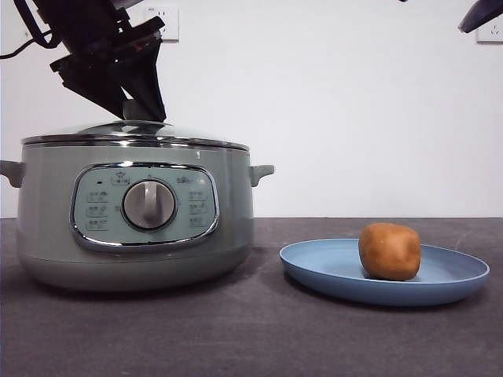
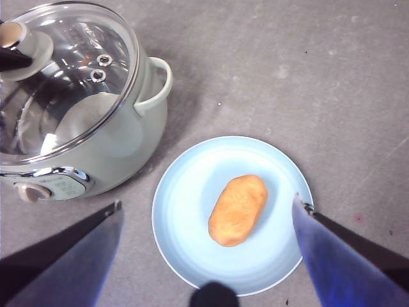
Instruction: Take the potato out from the steamer,put the potato on the plate,close the lid
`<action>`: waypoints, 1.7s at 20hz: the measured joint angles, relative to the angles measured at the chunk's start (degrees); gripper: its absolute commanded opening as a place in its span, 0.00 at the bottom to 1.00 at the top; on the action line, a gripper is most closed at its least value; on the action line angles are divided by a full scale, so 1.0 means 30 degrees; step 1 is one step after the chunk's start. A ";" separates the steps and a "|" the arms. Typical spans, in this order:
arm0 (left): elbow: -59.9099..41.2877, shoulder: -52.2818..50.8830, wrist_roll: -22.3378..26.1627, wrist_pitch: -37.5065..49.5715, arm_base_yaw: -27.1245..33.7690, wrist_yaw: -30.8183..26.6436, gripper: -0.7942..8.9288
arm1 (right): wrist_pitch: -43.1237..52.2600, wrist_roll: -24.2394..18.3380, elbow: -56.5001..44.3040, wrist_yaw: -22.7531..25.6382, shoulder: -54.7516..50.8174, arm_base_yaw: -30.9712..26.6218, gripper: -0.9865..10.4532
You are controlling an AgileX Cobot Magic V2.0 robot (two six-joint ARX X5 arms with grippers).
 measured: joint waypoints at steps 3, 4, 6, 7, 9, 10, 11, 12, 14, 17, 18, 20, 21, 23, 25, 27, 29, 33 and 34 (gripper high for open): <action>0.0000 -0.0029 -0.0240 -0.0022 0.0000 -0.0503 0.57 | 0.0000 0.0015 0.0000 -0.0007 0.0007 0.0000 0.47; 0.0000 -0.0073 -0.0306 -0.0109 0.0000 -0.0736 0.57 | 0.0000 0.0066 0.0000 -0.0007 0.0000 0.0000 0.47; 0.0000 -0.0073 -0.0546 -0.0022 0.0029 -0.0882 0.57 | 0.0000 0.0146 0.0000 -0.0007 0.0007 0.0000 0.47; -0.0007 -0.0073 -0.0568 0.0095 0.0036 -0.0947 0.57 | 0.0000 0.0204 0.0000 -0.0015 0.0007 0.0000 0.47; -0.0007 -0.0073 -0.0568 0.0117 0.0036 -0.0954 0.57 | -0.0007 0.0350 0.0000 -0.0022 0.0007 0.0000 0.47; 0.0058 -0.0073 -0.0568 -0.0066 0.0036 -0.0947 0.57 | -0.0022 0.0379 0.0000 -0.0022 0.0007 0.0000 0.47; 0.0386 -0.0073 -0.0576 -0.0685 0.0036 -0.0954 0.57 | -0.0095 0.0415 0.0000 -0.0036 0.0007 0.0000 0.47; 0.0925 -0.0073 -0.0576 -0.1494 0.0036 -0.0954 0.57 | -0.0211 0.0423 0.0000 -0.0066 0.0007 0.0000 0.47; 0.2827 -0.0073 -0.0576 -0.3548 0.0036 -0.0940 0.56 | -0.0342 0.0423 0.0000 -0.0073 0.0007 0.0000 0.47; 0.6448 -0.0073 -0.0568 -0.7905 0.0029 -0.0765 0.56 | -0.0379 0.0466 0.0000 -0.0080 0.0007 0.0000 0.47; 0.7810 -0.0073 -0.0568 -0.9639 0.0029 -0.0415 0.56 | -0.0452 0.0532 0.0000 -0.0262 0.0007 0.0000 0.47; 0.9996 -0.0131 -0.0568 -1.2101 -0.0036 0.0801 0.56 | -0.0743 0.0729 0.0000 -0.1588 0.0007 0.0000 0.47; 1.0754 -0.0219 -0.0568 -1.2888 -0.0044 0.1545 0.56 | -0.0889 0.0845 0.0000 -0.2550 0.0007 0.0007 0.47; 1.1438 -0.0386 -0.0539 -1.3675 -0.0153 0.2936 0.56 | -0.1639 0.0925 0.0000 -0.4597 0.0007 0.0007 0.47; 1.1460 -0.0401 -0.0386 -1.3675 -0.0525 0.3956 0.56 | -0.2725 0.0911 0.0000 -0.6492 0.0007 0.0015 0.47; 1.1460 -0.0379 -0.0255 -1.3675 -0.1166 0.4393 0.55 | -0.3643 0.0780 0.0000 -0.7016 0.0007 0.0058 0.47; 1.1460 -0.0379 -0.0197 -1.3675 -0.1916 0.4422 0.38 | -0.4109 0.0685 0.0000 -0.6994 0.0000 0.0058 0.44; 1.1460 -0.0379 0.0124 -1.3675 -0.2710 0.4422 0.07 | -0.4109 0.0328 0.0000 -0.6987 0.0000 0.0051 0.10; 1.1460 -0.0372 0.0240 -1.3675 -0.2812 0.4422 0.07 | -0.4109 0.0211 0.0000 -0.6987 0.0000 0.0051 0.06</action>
